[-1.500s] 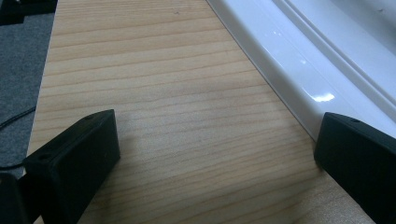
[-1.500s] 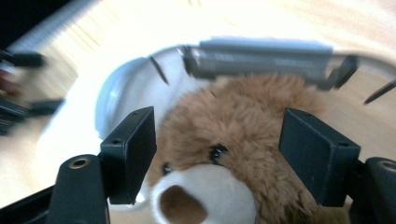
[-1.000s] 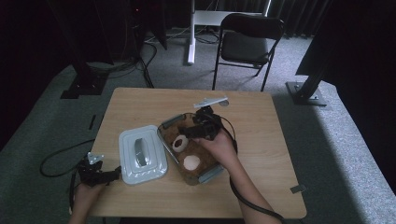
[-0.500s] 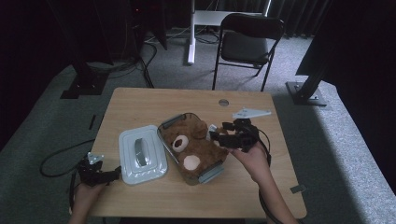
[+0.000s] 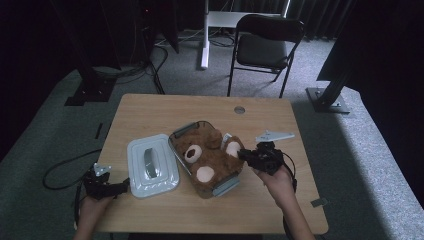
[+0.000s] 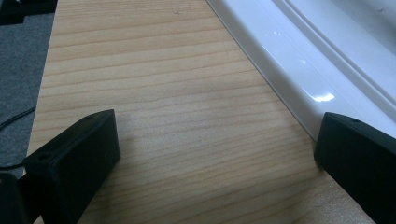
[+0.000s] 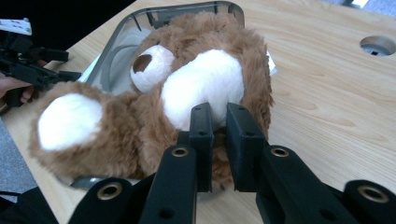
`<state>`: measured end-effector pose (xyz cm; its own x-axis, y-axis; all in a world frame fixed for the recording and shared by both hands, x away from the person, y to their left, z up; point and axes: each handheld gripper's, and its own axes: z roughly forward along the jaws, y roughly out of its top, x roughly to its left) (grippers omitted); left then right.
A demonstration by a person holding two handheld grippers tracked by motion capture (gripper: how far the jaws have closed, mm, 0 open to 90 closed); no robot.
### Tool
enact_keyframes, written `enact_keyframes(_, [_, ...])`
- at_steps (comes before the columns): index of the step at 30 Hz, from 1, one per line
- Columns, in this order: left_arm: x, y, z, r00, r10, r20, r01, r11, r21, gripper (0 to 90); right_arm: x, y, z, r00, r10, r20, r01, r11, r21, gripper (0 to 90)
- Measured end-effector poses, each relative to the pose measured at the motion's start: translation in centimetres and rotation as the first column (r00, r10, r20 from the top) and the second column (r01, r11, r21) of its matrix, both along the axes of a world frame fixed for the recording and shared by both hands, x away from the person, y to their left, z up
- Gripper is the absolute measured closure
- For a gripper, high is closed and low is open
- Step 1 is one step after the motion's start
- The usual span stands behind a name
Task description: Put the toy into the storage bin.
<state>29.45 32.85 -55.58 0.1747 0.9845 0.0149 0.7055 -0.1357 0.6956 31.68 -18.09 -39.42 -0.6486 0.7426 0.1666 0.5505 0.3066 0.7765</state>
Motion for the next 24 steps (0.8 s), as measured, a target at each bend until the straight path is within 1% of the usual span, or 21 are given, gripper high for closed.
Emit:
enact_keyframes(4, [0.0, 0.0, 0.0, 1.0000, 0.000, 0.002, 0.000, 1.0000, 0.001, 0.8, 1.2, 0.9, -0.6, 0.9995, -0.004, -0.033, 0.004, 1.0000, 0.000, 82.9])
enact_keyframes(6, [0.0, 0.0, 0.0, 1.0000, 0.001, 0.002, -0.001, 1.0000, -0.001, 0.8, 1.7, 1.6, -1.0, 0.9993, -0.001, -0.038, 0.001, 1.0000, -0.008, 83.3])
enact_keyframes(7, [0.0, 0.0, 0.0, 1.0000, 0.001, 0.002, -0.001, 1.0000, -0.001, 0.8, 1.7, 1.6, -1.0, 0.9993, -0.001, -0.038, 0.001, 1.0000, -0.008, 83.3])
enact_keyframes(8, [0.0, 0.0, 0.0, 1.0000, 0.001, 0.002, -0.001, 1.0000, -0.001, 0.8, 2.1, 2.4, -1.3, 0.9987, 0.014, -0.049, -0.015, 0.9998, -0.017, 84.6])
enact_keyframes(9, [0.0, 0.0, 0.0, 1.0000, 0.001, 0.002, -0.001, 1.0000, -0.001, 0.8, 2.1, 2.4, -1.3, 0.9987, 0.014, -0.049, -0.015, 0.9998, -0.017, 84.6])
enact_keyframes(10, [0.0, 0.0, 0.0, 1.0000, 0.001, 0.002, -0.001, 1.0000, -0.001, 0.8, 2.6, 3.3, -1.8, 0.9975, 0.023, -0.067, -0.025, 0.9992, -0.031, 85.5])
enact_keyframes(11, [0.0, 0.0, 0.0, 1.0000, 0.001, 0.002, -0.001, 1.0000, -0.001, 0.8, 2.6, 3.3, -1.8, 0.9975, 0.023, -0.067, -0.025, 0.9992, -0.031, 85.5])
enact_keyframes(12, [0.0, 0.0, 0.0, 1.0000, 0.001, 0.002, -0.001, 1.0000, -0.001, 0.8, 3.3, 4.2, -2.5, 0.9958, 0.029, -0.087, -0.034, 0.9981, -0.051, 85.6])
enact_keyframes(13, [0.0, 0.0, 0.0, 1.0000, 0.001, 0.002, -0.001, 1.0000, -0.001, 0.8, 3.3, 4.2, -2.5, 0.9958, 0.029, -0.087, -0.034, 0.9981, -0.051, 85.6])
enact_keyframes(14, [0.0, 0.0, 0.0, 1.0000, 0.001, 0.002, -0.001, 1.0000, -0.001, 0.8, 3.5, 4.4, -2.8, 0.9947, 0.036, -0.097, -0.041, 0.9979, -0.049, 85.6])
enact_keyframes(15, [0.0, 0.0, 0.0, 1.0000, 0.001, 0.002, -0.001, 1.0000, -0.001, 0.8, 3.9, 4.7, -3.1, 0.9922, 0.045, -0.116, -0.050, 0.9978, -0.044, 85.5])
enact_keyframes(16, [0.0, 0.0, 0.0, 1.0000, 0.001, 0.002, -0.001, 1.0000, -0.001, 0.8, 4.2, 5.0, -3.2, 0.9914, 0.056, -0.119, -0.063, 0.9960, -0.063, 85.6])
enact_keyframes(17, [0.0, 0.0, 0.0, 1.0000, 0.002, 0.002, -0.002, 1.0000, -0.003, 0.8, 4.2, 5.0, -3.2, 0.9914, 0.056, -0.119, -0.063, 0.9960, -0.063, 85.6])
enact_keyframes(18, [0.0, 0.0, 0.0, 1.0000, 0.002, 0.002, -0.002, 1.0000, -0.002, 0.8, 4.5, 5.2, -3.3, 0.9902, 0.058, -0.127, -0.069, 0.9941, -0.084, 86.1])
enact_keyframes(19, [0.0, 0.0, 0.0, 1.0000, 0.002, 0.002, -0.002, 1.0000, -0.002, 0.8, 4.7, 5.3, -3.4, 0.9892, 0.062, -0.133, -0.075, 0.9927, -0.094, 87.3])
enact_keyframes(21, [0.0, 0.0, 0.0, 1.0000, 0.004, 0.004, -0.004, 1.0000, -0.004, 0.8, 5.1, 5.8, -3.8, 0.9872, 0.064, -0.147, -0.085, 0.9856, -0.146, 89.3])
enact_keyframes(22, [0.0, 0.0, 0.0, 1.0000, 0.004, 0.004, -0.004, 1.0000, -0.004, 0.8, 5.2, 6.2, -4.0, 0.9877, 0.065, -0.143, -0.090, 0.9793, -0.181, 89.5])
enact_keyframes(23, [0.0, 0.0, 0.0, 1.0000, 0.004, 0.004, -0.004, 1.0000, -0.004, 0.8, 5.2, 6.2, -4.0, 0.9877, 0.065, -0.143, -0.090, 0.9793, -0.181, 89.5])
enact_keyframes(24, [0.0, 0.0, 0.0, 1.0000, 0.003, 0.003, -0.003, 1.0000, -0.003, 0.8, 5.3, 6.8, -4.3, 0.9880, 0.074, -0.136, -0.105, 0.9646, -0.242, 89.7])
